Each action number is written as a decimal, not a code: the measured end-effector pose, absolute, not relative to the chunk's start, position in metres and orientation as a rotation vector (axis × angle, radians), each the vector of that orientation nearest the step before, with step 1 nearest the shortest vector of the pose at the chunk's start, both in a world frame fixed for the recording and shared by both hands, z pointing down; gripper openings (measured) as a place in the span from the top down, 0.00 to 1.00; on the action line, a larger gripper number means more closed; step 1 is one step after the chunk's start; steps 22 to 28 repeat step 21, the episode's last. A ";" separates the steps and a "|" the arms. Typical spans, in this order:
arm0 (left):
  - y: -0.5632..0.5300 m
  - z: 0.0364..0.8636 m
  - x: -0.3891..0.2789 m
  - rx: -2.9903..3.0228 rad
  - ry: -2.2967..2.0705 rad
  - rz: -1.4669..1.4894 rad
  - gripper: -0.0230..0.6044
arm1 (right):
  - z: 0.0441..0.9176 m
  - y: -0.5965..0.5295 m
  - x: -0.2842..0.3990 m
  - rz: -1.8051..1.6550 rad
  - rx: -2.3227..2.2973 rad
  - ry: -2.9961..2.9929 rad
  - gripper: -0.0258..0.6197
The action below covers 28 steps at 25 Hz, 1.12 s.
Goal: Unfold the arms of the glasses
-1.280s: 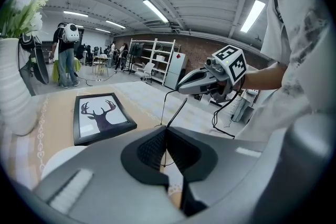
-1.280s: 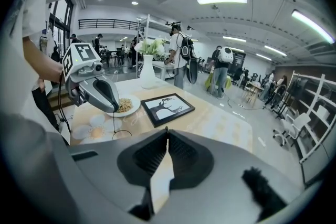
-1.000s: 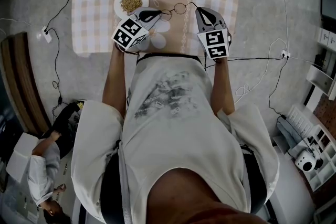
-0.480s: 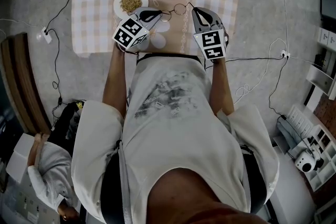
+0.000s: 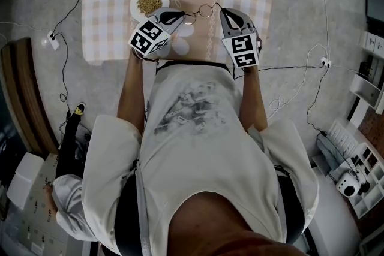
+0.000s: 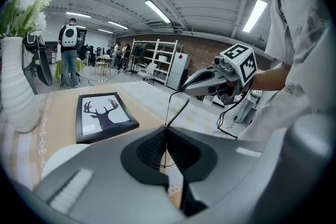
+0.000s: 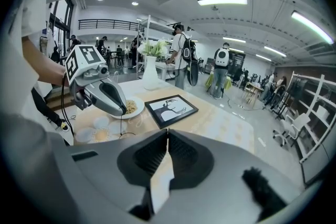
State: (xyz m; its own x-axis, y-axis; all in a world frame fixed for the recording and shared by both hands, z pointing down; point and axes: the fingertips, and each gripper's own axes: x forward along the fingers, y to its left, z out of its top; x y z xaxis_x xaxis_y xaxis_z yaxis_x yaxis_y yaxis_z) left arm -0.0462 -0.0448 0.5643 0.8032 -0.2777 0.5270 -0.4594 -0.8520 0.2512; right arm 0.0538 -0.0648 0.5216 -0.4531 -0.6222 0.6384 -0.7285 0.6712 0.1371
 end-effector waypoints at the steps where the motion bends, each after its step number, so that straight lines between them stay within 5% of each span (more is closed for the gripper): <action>1: -0.045 0.564 -0.046 2.621 -0.558 0.685 0.95 | 0.522 -0.065 0.054 0.204 1.035 -2.210 0.93; 28: -0.044 0.564 -0.046 2.621 -0.561 0.687 0.95 | 0.523 -0.063 0.056 0.205 1.029 -2.200 0.93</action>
